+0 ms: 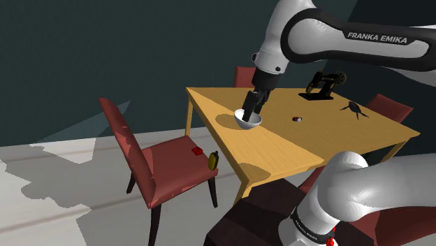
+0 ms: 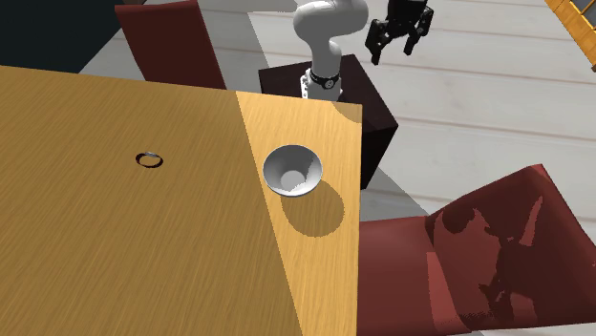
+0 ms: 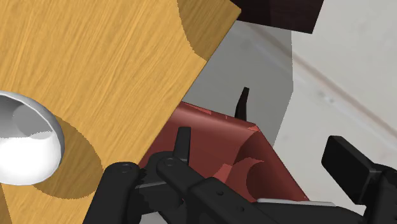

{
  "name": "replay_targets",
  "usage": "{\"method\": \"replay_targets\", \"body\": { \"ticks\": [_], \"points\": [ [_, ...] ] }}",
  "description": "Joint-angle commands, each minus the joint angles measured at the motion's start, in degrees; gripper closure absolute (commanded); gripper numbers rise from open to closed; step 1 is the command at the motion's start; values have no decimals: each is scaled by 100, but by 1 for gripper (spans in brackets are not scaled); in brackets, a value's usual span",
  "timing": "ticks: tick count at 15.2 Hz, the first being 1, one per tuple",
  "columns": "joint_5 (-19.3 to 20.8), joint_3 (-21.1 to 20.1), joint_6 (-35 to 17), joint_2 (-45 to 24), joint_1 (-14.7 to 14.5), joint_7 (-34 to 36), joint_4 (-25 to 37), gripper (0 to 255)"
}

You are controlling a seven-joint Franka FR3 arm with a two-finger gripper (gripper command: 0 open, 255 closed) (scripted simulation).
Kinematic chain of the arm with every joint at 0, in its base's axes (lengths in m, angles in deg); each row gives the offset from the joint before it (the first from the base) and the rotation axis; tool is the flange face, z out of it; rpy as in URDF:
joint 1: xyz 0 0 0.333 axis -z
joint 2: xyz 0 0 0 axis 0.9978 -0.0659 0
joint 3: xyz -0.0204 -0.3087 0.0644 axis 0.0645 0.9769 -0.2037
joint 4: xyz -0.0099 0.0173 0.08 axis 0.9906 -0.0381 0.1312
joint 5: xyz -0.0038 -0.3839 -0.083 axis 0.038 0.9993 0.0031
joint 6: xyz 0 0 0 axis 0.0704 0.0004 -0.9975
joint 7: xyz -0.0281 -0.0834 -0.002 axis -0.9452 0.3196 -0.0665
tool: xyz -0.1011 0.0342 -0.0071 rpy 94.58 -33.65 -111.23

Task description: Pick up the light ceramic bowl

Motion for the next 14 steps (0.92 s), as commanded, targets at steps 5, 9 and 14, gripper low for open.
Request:
{"method": "replay_targets", "body": {
  "ticks": [5,9,14],
  "points": [
    [321,325,-403,-524,181,-471,18,0],
    [605,635,-805,-1139,346,-910,150,0],
    [884,994,-1272,-2006,523,-1425,476,0]
  ]
}}
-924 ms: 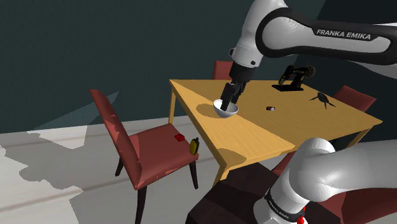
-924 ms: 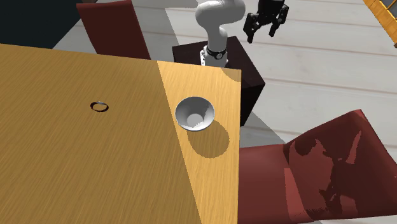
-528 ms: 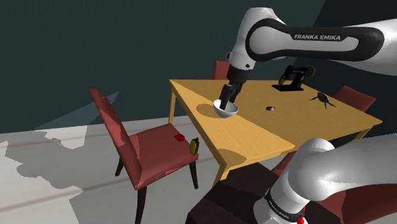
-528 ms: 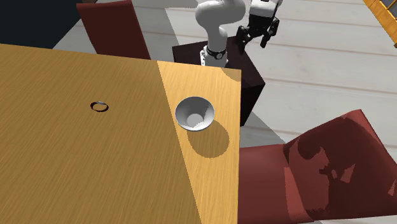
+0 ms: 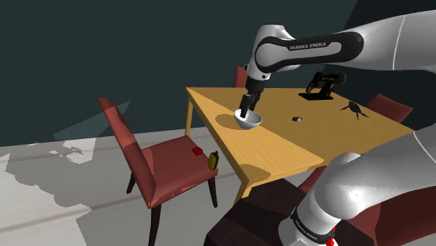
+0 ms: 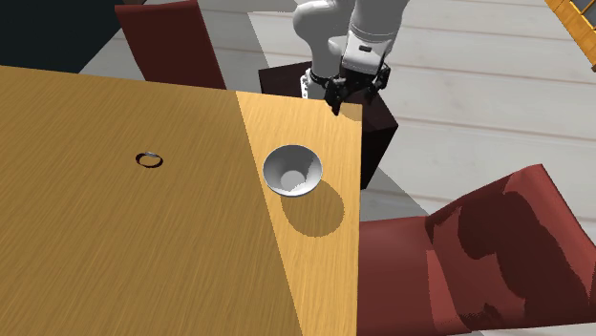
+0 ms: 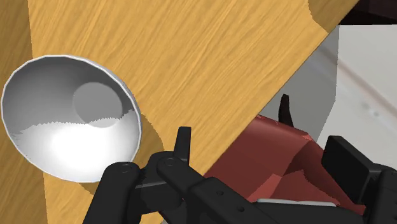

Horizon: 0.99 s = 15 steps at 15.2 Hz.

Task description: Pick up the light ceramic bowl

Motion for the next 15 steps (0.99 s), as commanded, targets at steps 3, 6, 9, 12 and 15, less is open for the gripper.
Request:
{"method": "replay_targets", "body": {
  "ticks": [3,6,9,12,15],
  "points": [
    [160,247,-351,-734,115,-379,338,0],
    [233,427,-564,-1314,201,-675,678,0],
    [260,577,-728,-1870,280,-950,1048,0],
    [255,584,-961,-1957,286,-946,901,0],
    [248,593,-1195,-2055,289,-942,764,0]
  ]
}}
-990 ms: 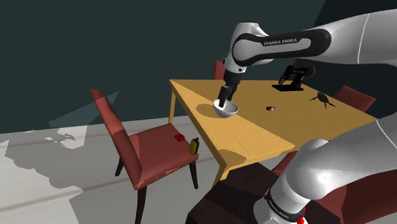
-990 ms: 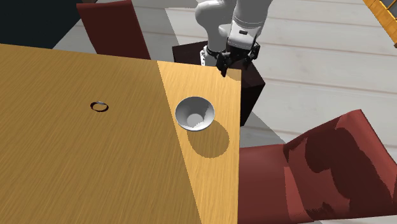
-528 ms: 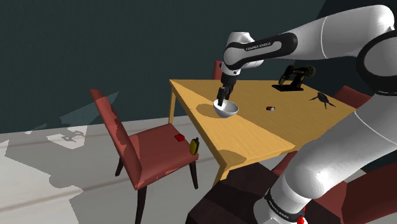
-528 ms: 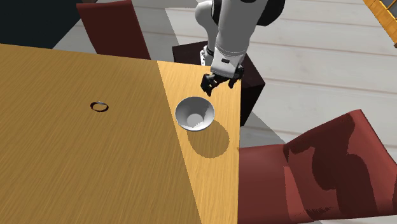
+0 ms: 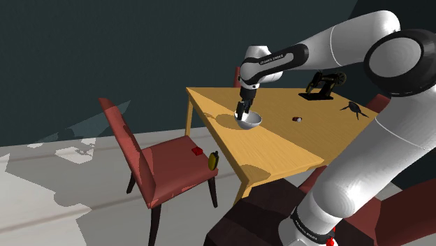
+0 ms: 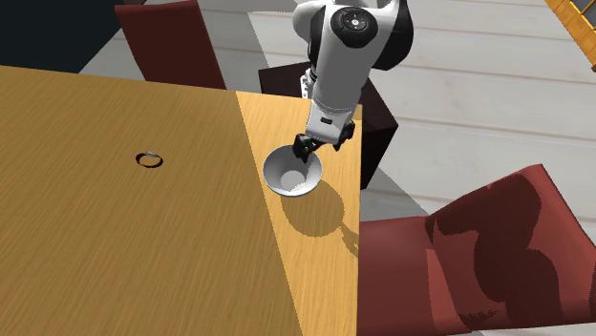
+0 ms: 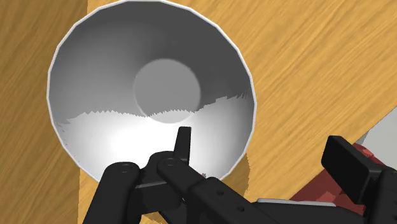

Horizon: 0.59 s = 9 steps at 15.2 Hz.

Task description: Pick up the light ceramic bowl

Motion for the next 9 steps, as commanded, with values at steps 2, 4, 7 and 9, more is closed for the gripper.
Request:
{"method": "replay_targets", "body": {
  "ticks": [2,4,7,9],
  "points": [
    [-7,9,-202,-90,4,-2,-110,0],
    [-6,8,-203,-86,3,0,-115,255],
    [-5,12,-207,-84,6,-6,-121,255],
    [-5,12,-207,-85,6,-6,-120,255]
  ]
}}
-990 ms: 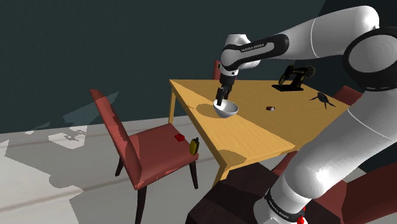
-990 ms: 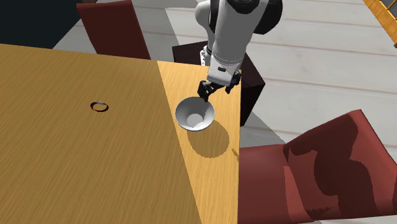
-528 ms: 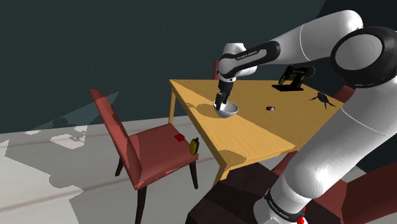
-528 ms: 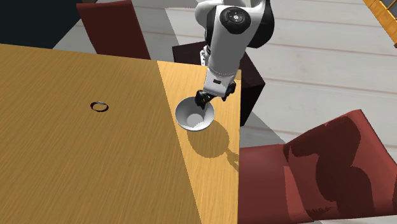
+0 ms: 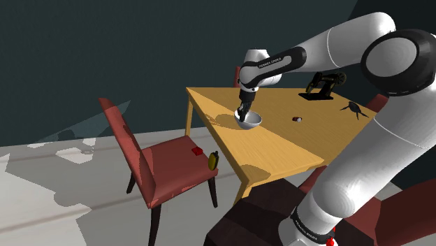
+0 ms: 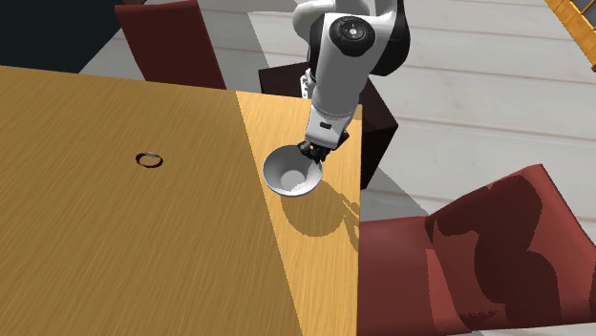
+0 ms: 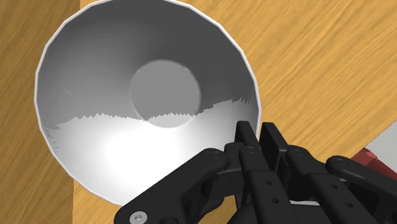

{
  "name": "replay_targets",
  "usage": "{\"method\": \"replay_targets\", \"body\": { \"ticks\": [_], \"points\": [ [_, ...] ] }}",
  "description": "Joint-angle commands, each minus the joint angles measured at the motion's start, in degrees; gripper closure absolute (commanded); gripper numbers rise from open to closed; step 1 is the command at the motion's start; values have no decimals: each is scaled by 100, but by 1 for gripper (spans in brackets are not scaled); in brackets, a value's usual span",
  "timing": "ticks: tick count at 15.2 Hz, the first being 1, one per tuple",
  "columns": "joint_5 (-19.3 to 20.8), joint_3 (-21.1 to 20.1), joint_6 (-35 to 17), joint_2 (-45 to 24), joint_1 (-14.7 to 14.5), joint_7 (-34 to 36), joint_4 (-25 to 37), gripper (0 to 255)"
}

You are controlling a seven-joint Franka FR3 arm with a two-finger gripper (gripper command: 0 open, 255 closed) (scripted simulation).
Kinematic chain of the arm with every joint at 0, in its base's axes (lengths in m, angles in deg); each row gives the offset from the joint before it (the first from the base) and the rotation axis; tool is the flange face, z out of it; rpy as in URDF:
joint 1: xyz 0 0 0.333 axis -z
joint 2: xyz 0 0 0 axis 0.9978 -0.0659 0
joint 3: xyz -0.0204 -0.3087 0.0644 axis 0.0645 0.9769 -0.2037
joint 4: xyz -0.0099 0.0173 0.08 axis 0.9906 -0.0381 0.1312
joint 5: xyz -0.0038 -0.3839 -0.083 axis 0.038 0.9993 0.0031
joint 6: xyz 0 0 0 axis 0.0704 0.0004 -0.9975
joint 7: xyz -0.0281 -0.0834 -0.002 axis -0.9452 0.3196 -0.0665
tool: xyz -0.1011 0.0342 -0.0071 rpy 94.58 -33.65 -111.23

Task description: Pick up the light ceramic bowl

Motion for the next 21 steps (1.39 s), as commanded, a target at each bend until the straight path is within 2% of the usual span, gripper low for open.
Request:
{"method": "replay_targets", "body": {
  "ticks": [1,4,19,21],
  "points": [
    [1,2,0,-3,1,0,-3,255],
    [-1,-1,4,-9,0,3,9,255],
    [18,-45,1168,396,-17,-25,771,255],
    [18,-46,1180,399,-17,-25,780,255]
  ]
}}
